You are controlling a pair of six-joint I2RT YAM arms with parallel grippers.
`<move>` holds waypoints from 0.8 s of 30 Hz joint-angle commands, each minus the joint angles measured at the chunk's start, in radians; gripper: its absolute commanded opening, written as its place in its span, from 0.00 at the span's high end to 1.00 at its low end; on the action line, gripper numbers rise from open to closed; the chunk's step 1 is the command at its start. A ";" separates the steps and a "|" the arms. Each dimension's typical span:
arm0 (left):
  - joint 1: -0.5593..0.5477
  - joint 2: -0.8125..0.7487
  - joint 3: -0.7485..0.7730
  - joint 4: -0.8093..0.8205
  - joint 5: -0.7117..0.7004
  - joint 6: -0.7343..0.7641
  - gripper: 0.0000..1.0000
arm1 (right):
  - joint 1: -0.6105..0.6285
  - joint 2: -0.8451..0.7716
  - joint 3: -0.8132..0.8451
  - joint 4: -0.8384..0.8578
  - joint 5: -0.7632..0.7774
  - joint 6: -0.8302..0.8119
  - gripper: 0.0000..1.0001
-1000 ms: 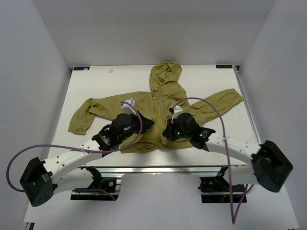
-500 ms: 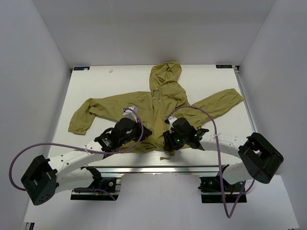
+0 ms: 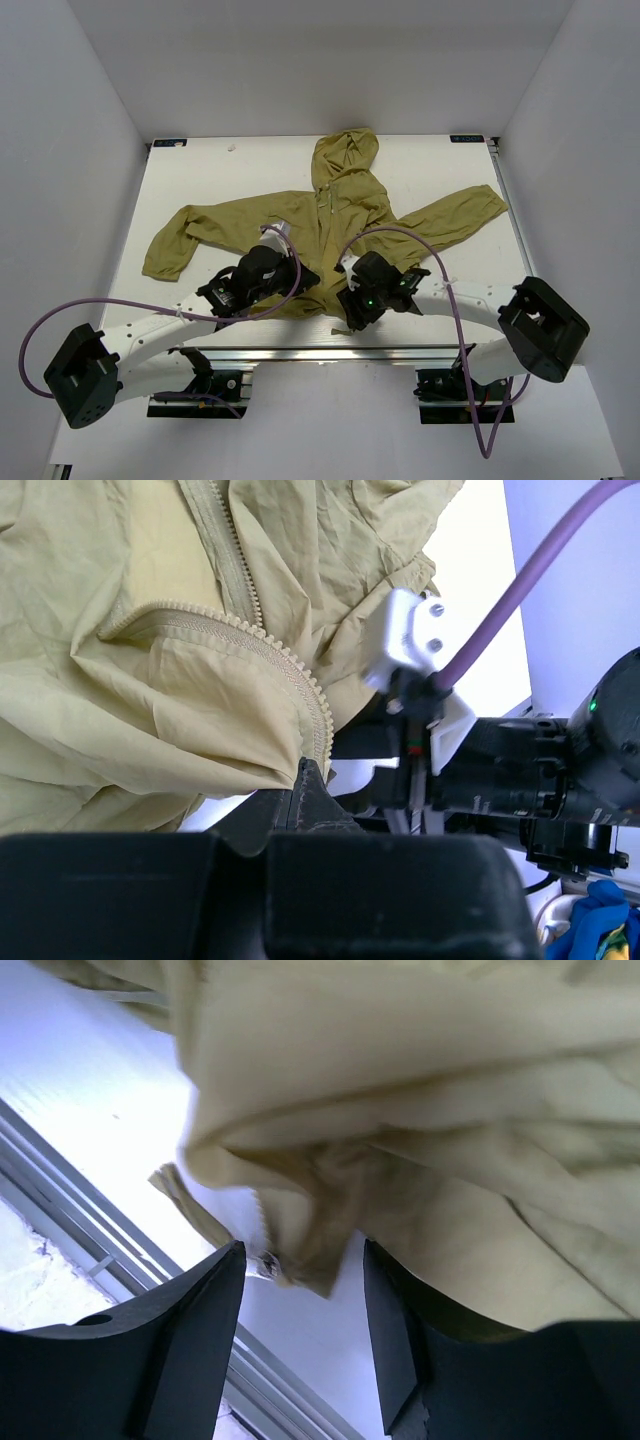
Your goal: Zip up the jacket
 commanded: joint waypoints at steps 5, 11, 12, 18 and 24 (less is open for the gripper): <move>0.006 -0.006 0.002 0.014 0.022 0.023 1.00 | 0.048 0.054 0.044 -0.020 0.051 -0.004 0.60; 0.006 -0.028 0.000 0.004 0.008 0.026 1.00 | 0.049 0.062 0.043 -0.048 0.057 0.021 0.74; 0.006 -0.028 0.000 0.004 0.007 0.028 1.00 | 0.049 0.054 0.038 -0.045 0.057 0.025 0.80; 0.007 -0.026 0.003 0.004 0.011 0.033 1.00 | 0.049 0.043 0.029 -0.034 0.001 0.039 1.00; 0.006 -0.036 0.011 -0.028 0.008 0.034 1.00 | 0.048 0.019 0.026 0.021 -0.030 0.065 1.00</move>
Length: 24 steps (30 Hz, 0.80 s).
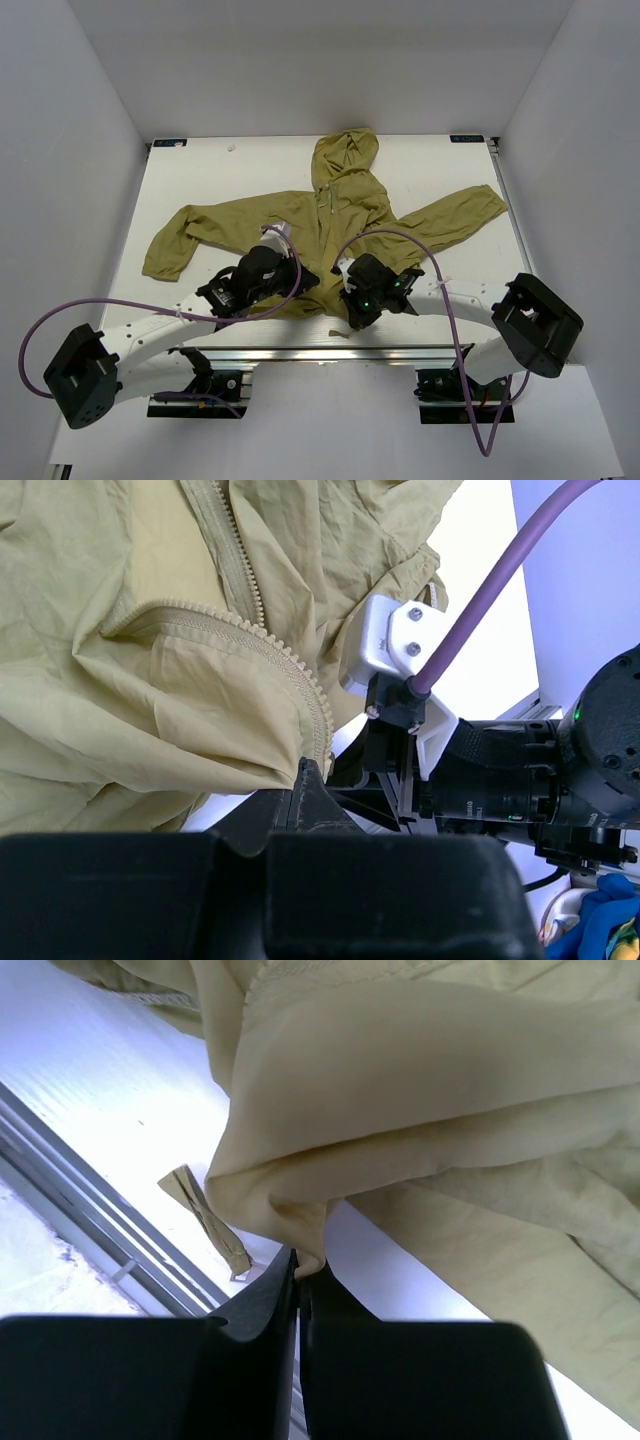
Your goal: Zip up the jacket
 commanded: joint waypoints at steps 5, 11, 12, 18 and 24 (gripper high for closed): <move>0.007 -0.051 0.025 -0.042 -0.013 0.015 1.00 | -0.007 -0.088 -0.010 0.115 -0.058 0.082 1.00; 0.007 -0.095 0.043 -0.042 -0.029 0.018 1.00 | -0.078 -0.291 -0.077 0.330 -0.094 0.199 1.00; 0.006 -0.100 0.043 -0.037 -0.032 0.018 1.00 | -0.102 -0.313 -0.088 0.359 -0.098 0.213 1.00; 0.007 -0.131 0.055 0.061 -0.039 0.022 1.00 | -0.184 -0.430 -0.130 0.615 -0.124 0.334 1.00; 0.007 -0.138 0.057 0.175 -0.069 0.012 1.00 | -0.221 -0.451 -0.176 0.831 -0.178 0.401 1.00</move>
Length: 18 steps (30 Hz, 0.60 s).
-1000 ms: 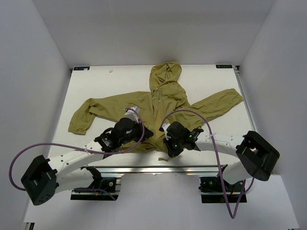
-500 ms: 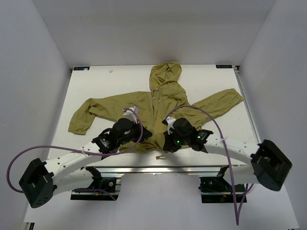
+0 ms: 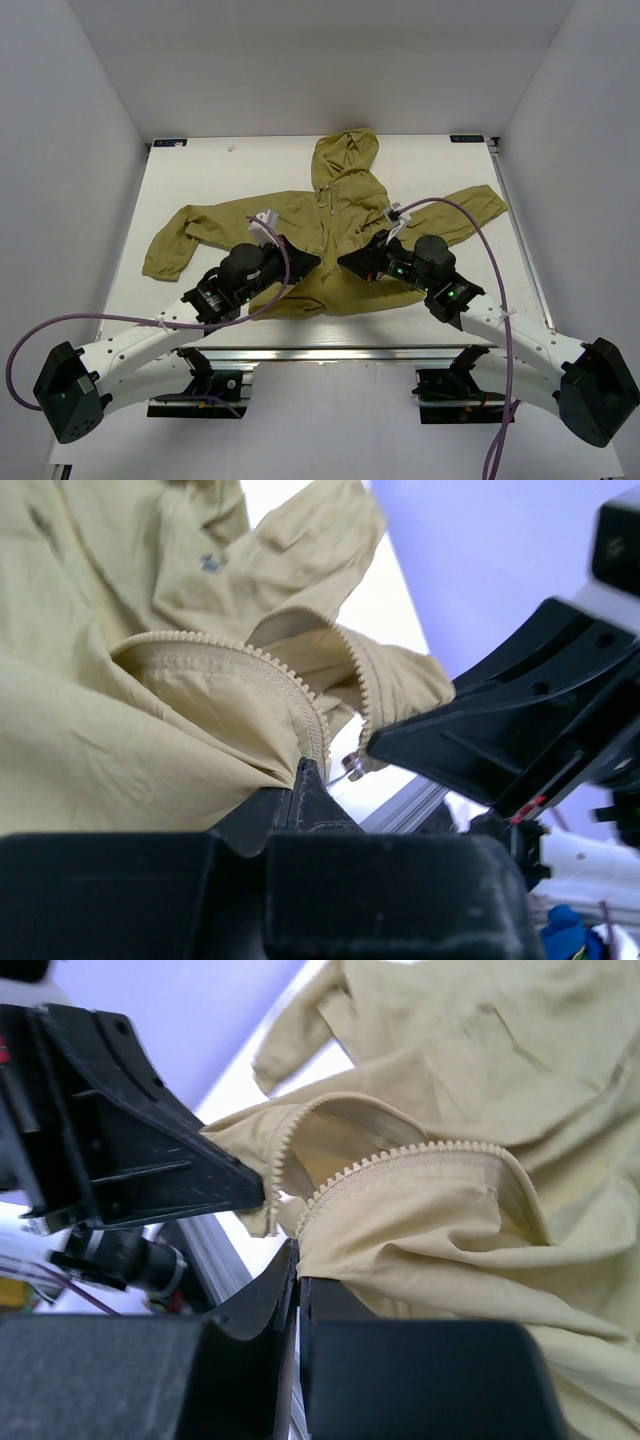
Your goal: Zip up the jacket
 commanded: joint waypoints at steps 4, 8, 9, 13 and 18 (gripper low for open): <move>0.006 -0.015 0.040 0.122 -0.057 -0.029 1.00 | -0.016 0.000 -0.037 0.285 -0.079 0.063 1.00; 0.007 -0.021 0.026 0.156 -0.060 -0.042 1.00 | -0.018 -0.002 -0.076 0.374 -0.081 0.082 1.00; 0.007 -0.020 0.027 0.153 -0.063 -0.050 1.00 | -0.018 -0.003 -0.083 0.420 -0.082 0.088 1.00; 0.006 -0.023 0.021 0.172 -0.062 -0.067 1.00 | -0.018 -0.006 -0.096 0.454 -0.067 0.094 1.00; 0.007 -0.024 0.009 0.202 -0.039 -0.070 1.00 | -0.018 0.001 -0.100 0.483 -0.059 0.093 1.00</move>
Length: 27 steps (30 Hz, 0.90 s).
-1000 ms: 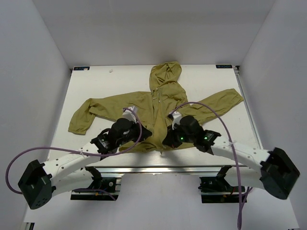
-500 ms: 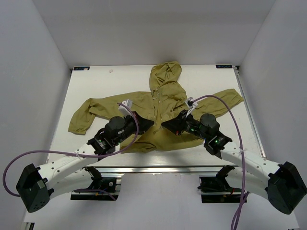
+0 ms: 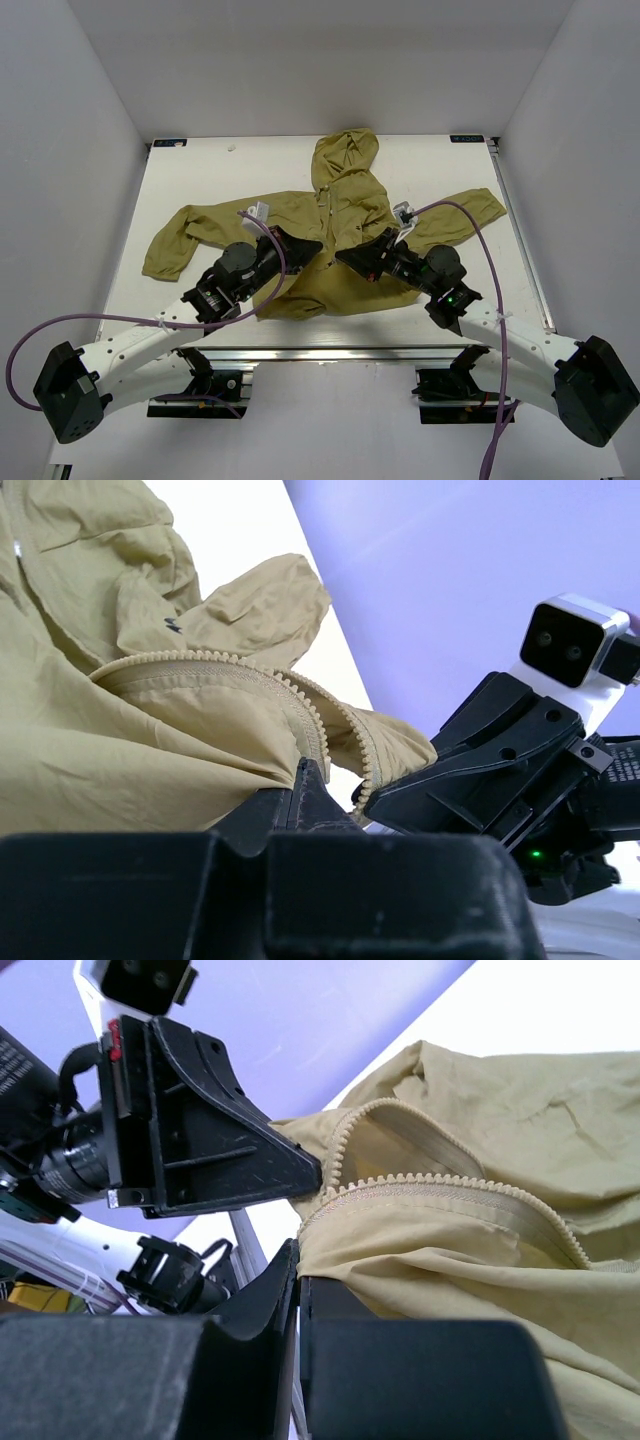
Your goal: Zip up the jacket
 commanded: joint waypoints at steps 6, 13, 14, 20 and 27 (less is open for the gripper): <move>0.005 -0.027 0.009 0.048 0.023 -0.002 1.00 | -0.004 0.002 0.011 0.100 0.044 -0.009 1.00; 0.005 -0.034 0.012 0.054 0.038 0.021 1.00 | -0.004 0.022 0.017 0.115 0.047 -0.009 1.00; 0.005 -0.034 0.013 0.052 0.041 0.021 1.00 | -0.005 0.025 0.019 0.129 0.047 -0.009 1.00; 0.005 -0.016 0.016 0.049 0.060 0.024 1.00 | -0.005 0.048 0.031 0.156 0.036 -0.003 1.00; 0.005 -0.034 0.016 0.016 0.043 0.040 1.00 | -0.016 0.039 0.035 0.149 0.033 0.008 1.00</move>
